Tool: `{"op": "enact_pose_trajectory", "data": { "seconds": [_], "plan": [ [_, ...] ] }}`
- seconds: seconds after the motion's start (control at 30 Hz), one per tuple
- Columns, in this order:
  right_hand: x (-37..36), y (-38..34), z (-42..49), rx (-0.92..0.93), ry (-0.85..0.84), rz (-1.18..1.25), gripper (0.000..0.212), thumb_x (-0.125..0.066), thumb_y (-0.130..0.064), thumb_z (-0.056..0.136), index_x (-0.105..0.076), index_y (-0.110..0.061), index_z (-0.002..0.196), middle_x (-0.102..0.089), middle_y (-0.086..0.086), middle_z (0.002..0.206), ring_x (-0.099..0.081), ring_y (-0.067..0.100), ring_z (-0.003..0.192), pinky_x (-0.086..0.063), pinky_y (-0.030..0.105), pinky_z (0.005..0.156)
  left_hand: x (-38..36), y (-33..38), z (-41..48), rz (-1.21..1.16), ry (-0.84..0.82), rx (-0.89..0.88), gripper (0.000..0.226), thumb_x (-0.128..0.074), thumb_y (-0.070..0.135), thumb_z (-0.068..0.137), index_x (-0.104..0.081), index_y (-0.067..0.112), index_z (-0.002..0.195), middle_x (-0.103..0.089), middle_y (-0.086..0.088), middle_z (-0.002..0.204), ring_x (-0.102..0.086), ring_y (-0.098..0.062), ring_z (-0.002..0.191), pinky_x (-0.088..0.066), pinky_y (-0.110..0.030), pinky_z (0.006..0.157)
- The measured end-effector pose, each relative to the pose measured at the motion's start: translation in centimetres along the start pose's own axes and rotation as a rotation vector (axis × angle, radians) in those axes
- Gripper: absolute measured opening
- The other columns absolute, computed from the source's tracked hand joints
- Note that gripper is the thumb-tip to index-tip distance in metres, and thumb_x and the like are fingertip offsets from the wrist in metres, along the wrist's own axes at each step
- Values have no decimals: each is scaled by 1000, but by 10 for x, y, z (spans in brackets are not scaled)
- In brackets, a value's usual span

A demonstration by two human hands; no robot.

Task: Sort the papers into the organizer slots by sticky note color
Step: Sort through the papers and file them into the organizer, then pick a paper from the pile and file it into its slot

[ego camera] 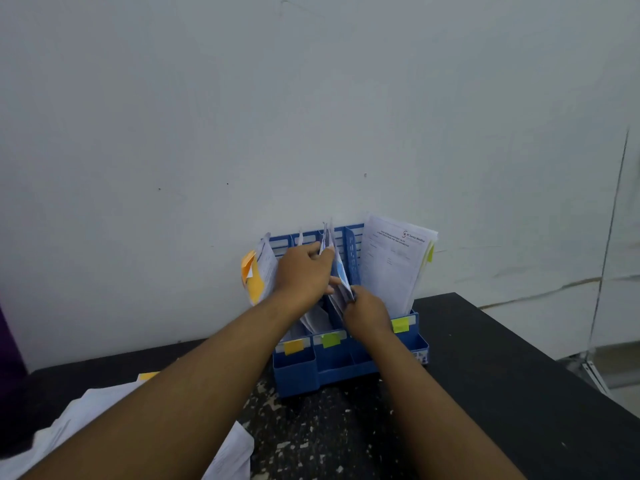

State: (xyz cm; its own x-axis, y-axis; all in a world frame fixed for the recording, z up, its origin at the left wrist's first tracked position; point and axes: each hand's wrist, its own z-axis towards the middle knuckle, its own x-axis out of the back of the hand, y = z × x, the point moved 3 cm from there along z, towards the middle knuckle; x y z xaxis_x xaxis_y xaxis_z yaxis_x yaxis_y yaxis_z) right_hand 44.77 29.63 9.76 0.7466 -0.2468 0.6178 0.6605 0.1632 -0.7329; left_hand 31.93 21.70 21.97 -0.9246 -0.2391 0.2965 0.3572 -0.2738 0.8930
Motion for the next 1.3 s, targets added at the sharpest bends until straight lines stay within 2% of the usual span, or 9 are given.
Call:
{"op": "enact_pose_trajectory", "data": {
  "seconds": [0.07,0.27,0.37,0.5,0.63,0.83,1.03,1.17,1.3],
  "plan": [
    [-3,0,-2,-5,18,-1,38,-46,-14,102,-58,-16,137,-70,15,119,-65,34,102,-50,37,78,0,-7,-2,-1,0,0,43,-58,25,108,-56,14,150,-71,13,90,-80,-17,70,-68,-39,68],
    [-3,-12,-18,24,113,46,35,-49,-18,96,-53,-24,130,-69,10,109,-65,33,95,-59,48,78,11,-25,-16,-25,44,-22,37,-57,15,107,-62,17,143,-75,-2,117,-78,-15,73,-65,-30,62],
    [0,-22,-46,10,219,58,55,-54,-14,95,-42,-24,149,-59,10,131,-56,33,118,-56,49,89,31,-42,-40,66,127,-130,26,-62,19,103,-74,24,126,-78,9,108,-74,-5,91,-65,-30,77],
    [-14,-35,-106,43,325,-17,64,-61,-12,92,-40,-23,151,-47,4,142,-45,27,125,-52,46,95,65,-83,-94,236,220,-160,26,-62,15,100,-80,33,99,-76,21,96,-68,5,89,-47,-4,72],
    [-46,-51,-165,99,200,-26,61,-62,-18,94,-41,-28,151,-43,-1,146,-42,22,129,-49,42,102,103,-142,-150,309,269,-60,33,-63,9,98,-79,37,89,-75,24,94,-68,-1,94,-56,-23,84],
    [-105,-84,-234,216,-5,-46,52,-64,-19,94,-51,-33,142,-46,-5,141,-46,18,130,-49,37,105,175,-209,-223,484,396,77,28,-69,11,97,-76,35,87,-74,16,104,-62,-11,105,-55,-34,97],
    [-165,-118,-287,427,-287,-52,44,-61,-37,99,-57,-34,142,-44,-5,157,-38,16,146,-33,41,123,261,-232,-268,748,515,175,27,-73,13,87,-74,40,91,-75,8,109,-61,-28,111,-51,-48,95],
    [-197,-124,-309,478,-453,-151,48,-48,-49,104,-51,-34,150,-35,-3,167,-25,18,156,-17,52,128,310,-255,-291,955,601,287,27,-79,21,83,-78,27,109,-66,-3,126,-50,-36,123,-39,-55,102],
    [-195,-122,-311,458,-467,-252,48,-40,-50,107,-50,-32,151,-40,-7,164,-28,14,154,-10,53,128,333,-271,-301,989,596,570,63,-68,47,93,-54,16,146,-52,-16,146,-40,-39,136,-28,-55,112]
  ]
}}
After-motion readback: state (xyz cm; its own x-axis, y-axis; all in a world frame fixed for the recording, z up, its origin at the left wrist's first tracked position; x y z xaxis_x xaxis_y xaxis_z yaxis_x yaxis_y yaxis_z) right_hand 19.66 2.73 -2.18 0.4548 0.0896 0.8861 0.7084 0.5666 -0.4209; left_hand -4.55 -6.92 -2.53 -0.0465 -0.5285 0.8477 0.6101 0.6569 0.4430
